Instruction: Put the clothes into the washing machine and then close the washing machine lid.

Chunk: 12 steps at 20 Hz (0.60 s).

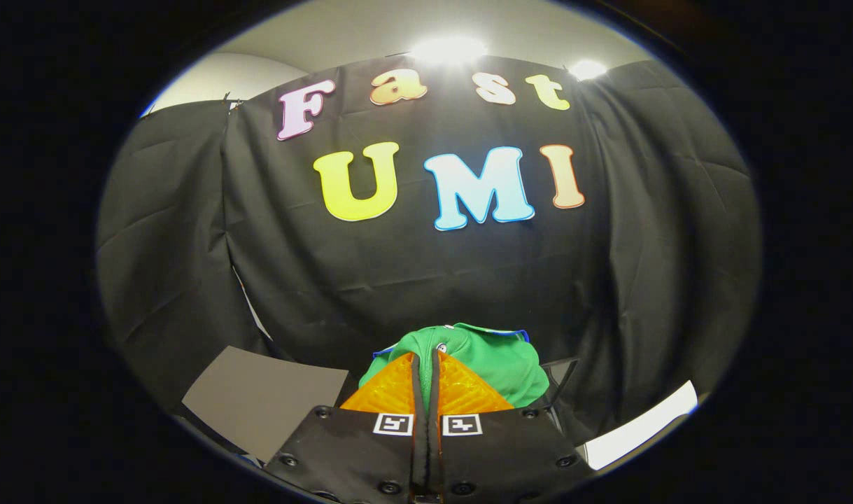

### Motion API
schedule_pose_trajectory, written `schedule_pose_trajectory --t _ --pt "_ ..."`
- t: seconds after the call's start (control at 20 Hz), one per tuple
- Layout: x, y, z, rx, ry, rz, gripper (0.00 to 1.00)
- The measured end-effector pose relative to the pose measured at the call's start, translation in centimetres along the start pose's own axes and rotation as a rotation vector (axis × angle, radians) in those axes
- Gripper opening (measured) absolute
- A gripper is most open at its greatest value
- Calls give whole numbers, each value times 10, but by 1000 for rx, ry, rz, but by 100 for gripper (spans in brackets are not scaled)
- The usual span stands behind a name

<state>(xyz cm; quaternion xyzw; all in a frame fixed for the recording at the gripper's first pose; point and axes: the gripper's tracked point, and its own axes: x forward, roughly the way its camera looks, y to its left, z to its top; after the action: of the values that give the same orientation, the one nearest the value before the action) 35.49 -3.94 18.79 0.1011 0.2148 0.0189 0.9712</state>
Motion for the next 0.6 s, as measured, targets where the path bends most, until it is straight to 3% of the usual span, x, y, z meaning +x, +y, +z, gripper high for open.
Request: schedule_pose_trajectory --t 0.6 --pt "8 -25 -59 25 81 -50 2"
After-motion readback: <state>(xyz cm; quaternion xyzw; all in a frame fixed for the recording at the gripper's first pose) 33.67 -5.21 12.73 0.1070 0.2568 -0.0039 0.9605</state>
